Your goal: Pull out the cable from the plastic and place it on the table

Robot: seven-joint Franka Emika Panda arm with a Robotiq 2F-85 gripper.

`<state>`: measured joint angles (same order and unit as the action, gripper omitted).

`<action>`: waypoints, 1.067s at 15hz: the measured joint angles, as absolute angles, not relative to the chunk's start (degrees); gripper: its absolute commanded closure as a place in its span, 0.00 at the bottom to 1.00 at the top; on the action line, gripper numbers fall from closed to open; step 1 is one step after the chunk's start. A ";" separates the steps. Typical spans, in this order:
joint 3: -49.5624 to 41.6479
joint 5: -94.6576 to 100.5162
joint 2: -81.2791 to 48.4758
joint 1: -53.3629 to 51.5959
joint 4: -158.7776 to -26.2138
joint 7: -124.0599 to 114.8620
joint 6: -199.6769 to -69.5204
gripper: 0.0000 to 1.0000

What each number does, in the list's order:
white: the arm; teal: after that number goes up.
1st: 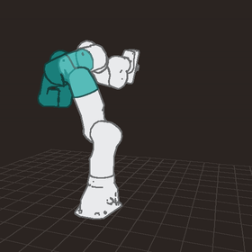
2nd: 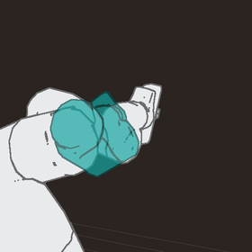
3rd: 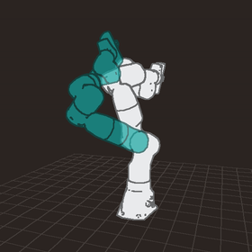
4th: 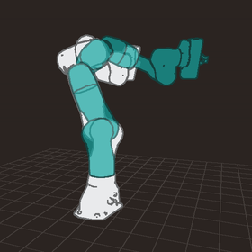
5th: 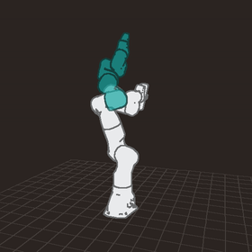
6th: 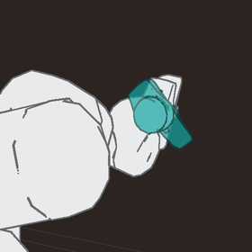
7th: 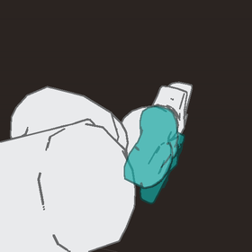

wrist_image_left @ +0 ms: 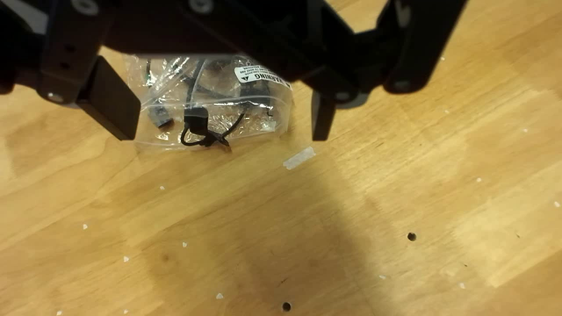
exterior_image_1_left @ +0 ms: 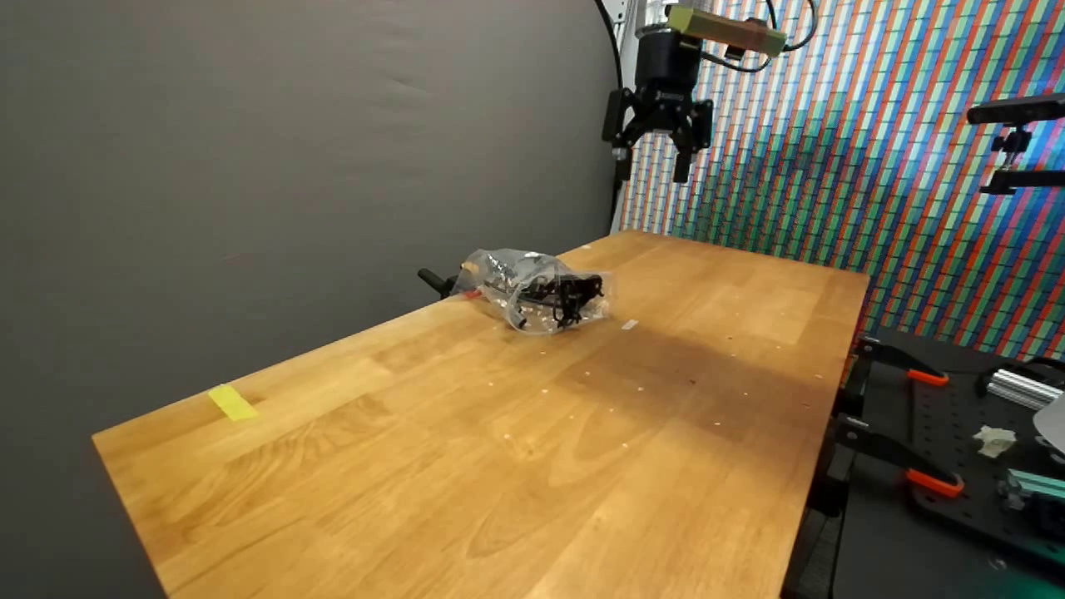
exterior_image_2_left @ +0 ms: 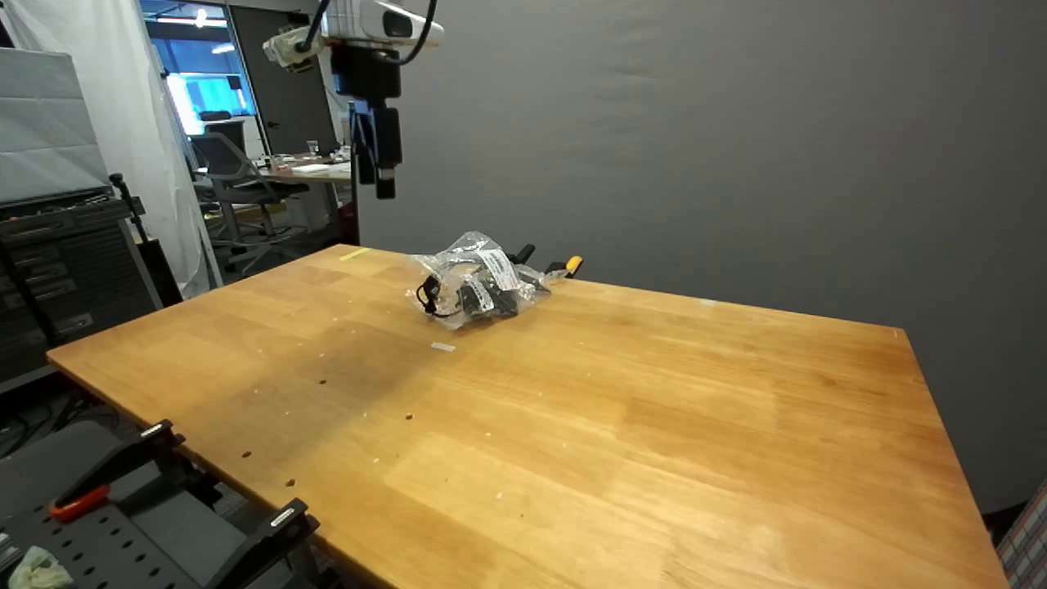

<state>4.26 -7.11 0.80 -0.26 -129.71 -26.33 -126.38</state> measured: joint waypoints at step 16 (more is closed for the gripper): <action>4.35 -7.80 -16.88 -8.63 -127.15 -35.69 -140.25 0.00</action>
<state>4.35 -7.80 -16.88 -8.63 -127.15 -35.69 -140.25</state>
